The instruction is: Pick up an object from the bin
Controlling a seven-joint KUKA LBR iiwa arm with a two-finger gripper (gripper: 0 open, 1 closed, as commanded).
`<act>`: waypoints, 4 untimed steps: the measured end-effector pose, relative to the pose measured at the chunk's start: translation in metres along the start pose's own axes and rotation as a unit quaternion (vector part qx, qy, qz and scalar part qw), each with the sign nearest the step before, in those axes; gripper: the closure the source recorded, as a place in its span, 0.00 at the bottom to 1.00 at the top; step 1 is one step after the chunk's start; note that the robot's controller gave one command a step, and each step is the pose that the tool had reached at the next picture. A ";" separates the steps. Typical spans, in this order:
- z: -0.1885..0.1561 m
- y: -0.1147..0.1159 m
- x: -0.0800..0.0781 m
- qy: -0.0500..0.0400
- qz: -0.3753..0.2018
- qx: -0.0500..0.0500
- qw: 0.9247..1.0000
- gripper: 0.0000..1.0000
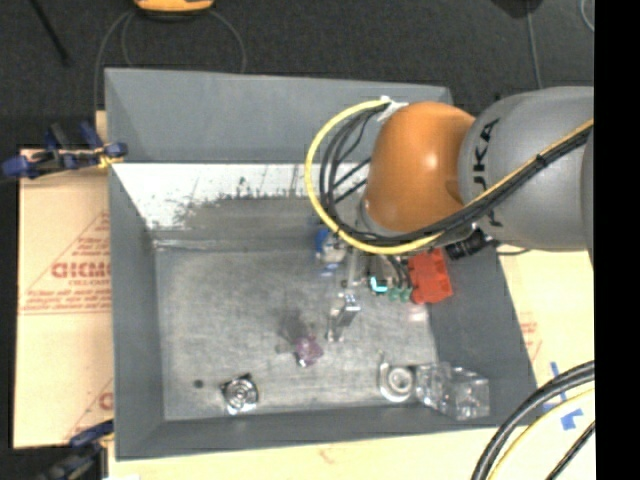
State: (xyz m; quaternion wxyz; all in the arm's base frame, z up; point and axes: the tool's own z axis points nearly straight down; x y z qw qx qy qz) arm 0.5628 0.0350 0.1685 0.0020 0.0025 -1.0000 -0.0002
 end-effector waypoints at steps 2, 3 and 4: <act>0.095 0.018 0.024 -0.008 -0.142 0.001 0.990 0.00; 0.092 0.018 0.021 -0.013 -0.141 0.000 0.990 1.00; -0.069 0.022 0.020 -0.008 -0.131 0.002 0.991 1.00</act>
Offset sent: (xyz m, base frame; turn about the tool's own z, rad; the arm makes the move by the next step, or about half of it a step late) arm -0.0304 0.0240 -0.0948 -0.2275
